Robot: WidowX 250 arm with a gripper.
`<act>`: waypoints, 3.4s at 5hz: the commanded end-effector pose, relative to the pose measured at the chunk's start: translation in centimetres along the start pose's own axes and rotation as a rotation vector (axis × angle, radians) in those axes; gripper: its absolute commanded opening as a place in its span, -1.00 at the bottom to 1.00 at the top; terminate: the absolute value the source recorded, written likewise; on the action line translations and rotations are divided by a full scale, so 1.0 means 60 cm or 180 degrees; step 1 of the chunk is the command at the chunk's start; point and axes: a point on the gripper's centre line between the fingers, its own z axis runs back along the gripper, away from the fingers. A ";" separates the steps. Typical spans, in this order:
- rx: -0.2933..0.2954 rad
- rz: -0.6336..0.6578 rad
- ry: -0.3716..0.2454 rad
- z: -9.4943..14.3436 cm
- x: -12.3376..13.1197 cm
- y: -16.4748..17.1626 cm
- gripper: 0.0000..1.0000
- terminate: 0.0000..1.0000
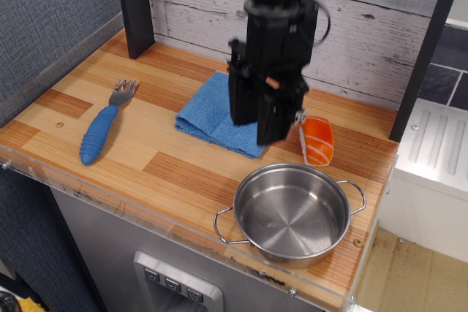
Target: Place the silver pot on the blue cloth.
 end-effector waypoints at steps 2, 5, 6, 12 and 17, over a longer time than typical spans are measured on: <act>-0.0003 0.0039 0.0032 -0.036 -0.012 0.023 1.00 -1.00; -0.0011 -0.0045 0.0197 -0.077 0.007 0.017 1.00 -1.00; 0.0016 -0.0036 0.0203 -0.081 0.007 0.014 -1.00 -1.00; 0.0166 0.1583 -0.0477 0.046 -0.045 0.136 -1.00 -1.00; 0.0183 0.2297 -0.0823 0.032 -0.023 0.205 1.00 -1.00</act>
